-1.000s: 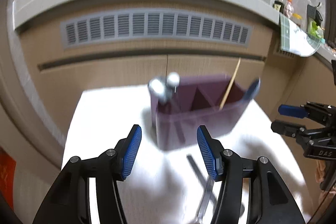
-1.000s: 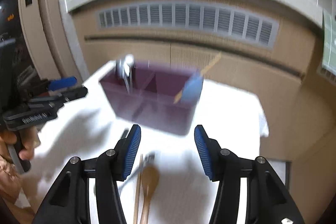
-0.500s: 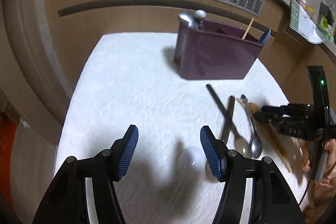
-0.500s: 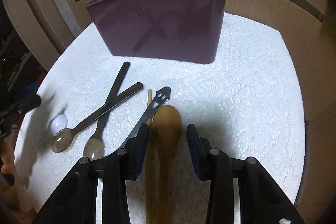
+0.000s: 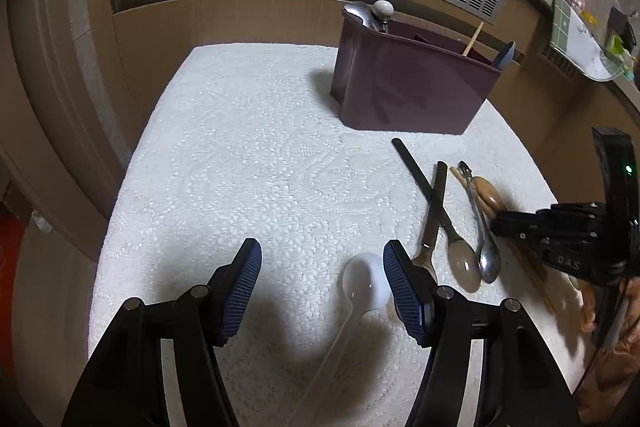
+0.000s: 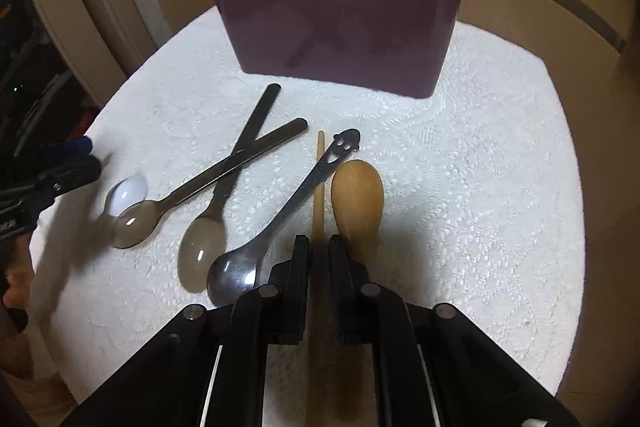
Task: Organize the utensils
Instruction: 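Grasp the white plastic spoon with the left gripper while the right grasps another chopstick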
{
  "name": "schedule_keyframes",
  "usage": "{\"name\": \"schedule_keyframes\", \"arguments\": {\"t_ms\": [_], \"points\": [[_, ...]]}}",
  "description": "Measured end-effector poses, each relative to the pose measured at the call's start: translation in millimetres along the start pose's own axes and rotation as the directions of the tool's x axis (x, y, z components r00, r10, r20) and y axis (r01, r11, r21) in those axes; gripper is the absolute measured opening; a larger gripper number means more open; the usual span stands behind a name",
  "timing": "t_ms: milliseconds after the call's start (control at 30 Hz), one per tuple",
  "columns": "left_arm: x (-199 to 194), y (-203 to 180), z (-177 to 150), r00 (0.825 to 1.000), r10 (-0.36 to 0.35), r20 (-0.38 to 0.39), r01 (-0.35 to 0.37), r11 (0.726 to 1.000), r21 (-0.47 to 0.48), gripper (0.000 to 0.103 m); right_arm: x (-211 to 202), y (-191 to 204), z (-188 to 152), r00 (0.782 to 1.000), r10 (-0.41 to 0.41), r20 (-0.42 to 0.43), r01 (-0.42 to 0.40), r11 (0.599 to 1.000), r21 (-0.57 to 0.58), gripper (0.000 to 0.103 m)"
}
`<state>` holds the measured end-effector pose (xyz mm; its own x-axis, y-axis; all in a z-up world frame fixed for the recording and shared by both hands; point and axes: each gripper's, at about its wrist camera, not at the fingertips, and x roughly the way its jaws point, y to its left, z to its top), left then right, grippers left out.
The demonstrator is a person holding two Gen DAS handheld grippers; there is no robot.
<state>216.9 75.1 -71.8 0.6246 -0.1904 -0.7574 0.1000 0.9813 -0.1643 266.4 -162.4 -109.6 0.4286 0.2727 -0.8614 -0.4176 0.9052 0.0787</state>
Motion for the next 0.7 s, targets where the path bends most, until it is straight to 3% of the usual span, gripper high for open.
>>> {"name": "schedule_keyframes", "arguments": {"t_ms": [200, 367, 500, 600, 700], "points": [[-2, 6, -5, 1.000, 0.003, -0.017, -0.003, 1.000, 0.000, 0.064, 5, 14, 12, 1.000, -0.027, -0.009, 0.026, 0.997, -0.070, 0.006], [-3, -14, -18, 0.993, -0.060, -0.097, 0.075, 0.985, 0.154, 0.064, -26, 5, 7, 0.998, 0.040, 0.040, -0.039, 0.999, -0.019, 0.006], [9, -31, -19, 0.986, -0.005, -0.165, 0.053, 0.957, 0.287, 0.064, -48, 7, 0, 0.994, 0.079, 0.073, -0.078, 0.997, -0.022, 0.006], [19, -32, -12, 0.974, -0.022, -0.225, 0.093, 0.946, 0.310, 0.063, -56, 8, -5, 0.993, 0.073, 0.094, -0.070, 0.997, -0.034, 0.006], [32, -34, -3, 0.964, 0.010, -0.264, 0.082, 0.939, 0.335, 0.054, -54, 6, -7, 0.992, 0.086, 0.092, -0.084, 0.996, -0.027, 0.006]]}}
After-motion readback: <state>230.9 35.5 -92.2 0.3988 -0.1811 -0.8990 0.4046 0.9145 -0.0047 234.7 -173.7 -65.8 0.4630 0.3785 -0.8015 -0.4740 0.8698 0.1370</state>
